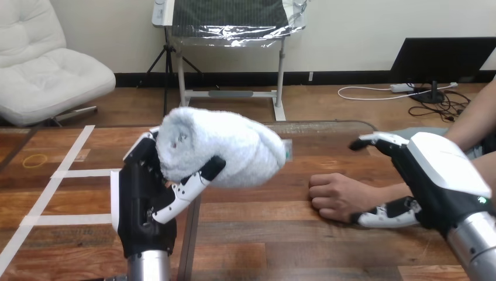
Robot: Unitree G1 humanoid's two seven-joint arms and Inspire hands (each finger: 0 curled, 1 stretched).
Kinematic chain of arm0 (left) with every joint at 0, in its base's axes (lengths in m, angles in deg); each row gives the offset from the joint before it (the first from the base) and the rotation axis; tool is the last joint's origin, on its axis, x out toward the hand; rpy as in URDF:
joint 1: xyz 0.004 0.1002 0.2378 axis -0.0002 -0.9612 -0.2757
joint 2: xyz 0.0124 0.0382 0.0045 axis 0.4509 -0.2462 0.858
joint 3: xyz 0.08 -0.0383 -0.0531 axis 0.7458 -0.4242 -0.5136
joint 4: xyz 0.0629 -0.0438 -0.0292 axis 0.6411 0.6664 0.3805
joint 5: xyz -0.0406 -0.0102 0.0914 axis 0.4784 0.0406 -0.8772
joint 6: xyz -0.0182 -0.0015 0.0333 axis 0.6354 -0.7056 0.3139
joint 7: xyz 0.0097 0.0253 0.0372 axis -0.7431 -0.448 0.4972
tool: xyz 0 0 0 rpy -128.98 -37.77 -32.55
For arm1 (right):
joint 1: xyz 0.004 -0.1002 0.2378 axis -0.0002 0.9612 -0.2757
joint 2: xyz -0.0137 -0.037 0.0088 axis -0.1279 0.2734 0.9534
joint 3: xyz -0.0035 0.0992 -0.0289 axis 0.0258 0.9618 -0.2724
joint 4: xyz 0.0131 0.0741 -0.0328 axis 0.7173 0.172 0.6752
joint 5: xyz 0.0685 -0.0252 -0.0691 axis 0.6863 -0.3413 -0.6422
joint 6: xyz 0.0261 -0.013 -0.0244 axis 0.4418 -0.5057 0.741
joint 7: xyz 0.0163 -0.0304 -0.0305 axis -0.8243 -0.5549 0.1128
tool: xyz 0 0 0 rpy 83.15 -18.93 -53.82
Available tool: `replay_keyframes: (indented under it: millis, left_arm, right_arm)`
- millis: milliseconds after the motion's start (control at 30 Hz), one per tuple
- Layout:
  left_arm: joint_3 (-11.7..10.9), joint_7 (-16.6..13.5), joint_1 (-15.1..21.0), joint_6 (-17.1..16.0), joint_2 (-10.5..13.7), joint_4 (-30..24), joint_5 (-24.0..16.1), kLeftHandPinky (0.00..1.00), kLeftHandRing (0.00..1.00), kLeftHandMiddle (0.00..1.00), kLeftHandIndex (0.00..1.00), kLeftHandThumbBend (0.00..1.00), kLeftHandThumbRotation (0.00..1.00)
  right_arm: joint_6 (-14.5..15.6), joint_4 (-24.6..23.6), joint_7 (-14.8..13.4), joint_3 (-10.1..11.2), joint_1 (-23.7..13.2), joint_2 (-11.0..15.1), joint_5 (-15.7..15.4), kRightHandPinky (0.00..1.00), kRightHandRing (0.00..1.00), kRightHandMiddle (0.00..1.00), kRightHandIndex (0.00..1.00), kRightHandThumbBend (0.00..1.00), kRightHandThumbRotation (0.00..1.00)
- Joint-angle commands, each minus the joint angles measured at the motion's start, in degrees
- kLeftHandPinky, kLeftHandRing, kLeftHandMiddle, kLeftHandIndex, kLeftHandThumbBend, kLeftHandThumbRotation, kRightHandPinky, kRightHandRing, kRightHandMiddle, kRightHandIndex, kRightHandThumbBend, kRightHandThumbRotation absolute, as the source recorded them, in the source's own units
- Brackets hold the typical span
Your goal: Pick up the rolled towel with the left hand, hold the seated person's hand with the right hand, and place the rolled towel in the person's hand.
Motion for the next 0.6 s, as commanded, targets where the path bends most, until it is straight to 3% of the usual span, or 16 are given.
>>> replay_keyframes:
  millis: [0,300,567]
  left_arm:
    - [-0.8,0.7,1.8,-0.4,-2.5,-4.6,-0.4,0.54,0.47,0.48,0.52,0.64,0.0]
    - [-0.5,0.6,1.1,-0.1,-3.1,-4.7,-1.2,0.55,0.48,0.48,0.52,0.65,0.0]
    - [0.0,1.3,0.9,-0.4,-3.5,-4.4,-0.5,0.52,0.47,0.48,0.53,0.66,0.0]
  right_arm:
    - [-0.4,2.0,1.8,0.8,-5.6,4.0,-2.1,0.7,0.84,0.85,0.79,0.93,0.0]
    - [0.4,5.4,6.5,-0.6,-8.4,7.8,-5.9,0.73,0.85,0.85,0.8,0.92,0.0]
    - [2.1,8.4,11.5,-2.1,-11.0,9.0,-7.9,0.77,0.87,0.87,0.82,0.89,0.0]
